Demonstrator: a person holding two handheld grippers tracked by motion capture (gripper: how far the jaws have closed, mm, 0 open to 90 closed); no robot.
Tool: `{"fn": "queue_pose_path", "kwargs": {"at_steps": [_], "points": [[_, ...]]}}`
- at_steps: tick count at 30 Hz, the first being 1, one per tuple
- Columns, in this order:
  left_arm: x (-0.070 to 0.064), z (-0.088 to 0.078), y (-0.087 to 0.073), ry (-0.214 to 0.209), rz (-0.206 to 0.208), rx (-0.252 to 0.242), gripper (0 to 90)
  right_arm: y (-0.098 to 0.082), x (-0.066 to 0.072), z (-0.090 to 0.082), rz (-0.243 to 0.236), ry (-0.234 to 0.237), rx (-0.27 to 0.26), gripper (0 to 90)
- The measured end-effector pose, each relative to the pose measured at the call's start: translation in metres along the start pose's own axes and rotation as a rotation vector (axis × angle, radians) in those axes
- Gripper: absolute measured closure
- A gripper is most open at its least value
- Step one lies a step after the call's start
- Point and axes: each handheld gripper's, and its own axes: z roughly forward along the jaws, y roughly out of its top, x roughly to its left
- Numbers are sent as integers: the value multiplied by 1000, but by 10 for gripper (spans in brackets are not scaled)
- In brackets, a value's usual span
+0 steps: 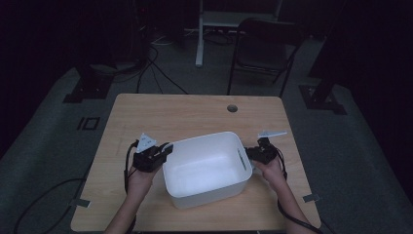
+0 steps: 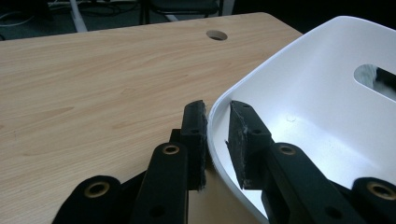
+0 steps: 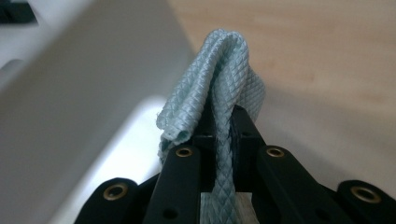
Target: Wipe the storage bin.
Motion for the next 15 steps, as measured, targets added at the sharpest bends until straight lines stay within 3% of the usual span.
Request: {"fn": "queue_pose_path", "kwargs": {"at_steps": [3, 5, 8, 15], "points": [[0, 0, 0, -5, 4, -2, 764, 11, 0, 1, -25, -6, -28, 835], [1, 0, -1, -7, 2, -6, 763, 15, -2, 5, -30, -9, -17, 836], [0, 0, -1, -1, 1, -6, 763, 14, -4, 18, -28, -44, 38, 839], [0, -1, -1, -6, -2, -8, 762, -4, -17, 42, 19, -64, 115, 839]]}}
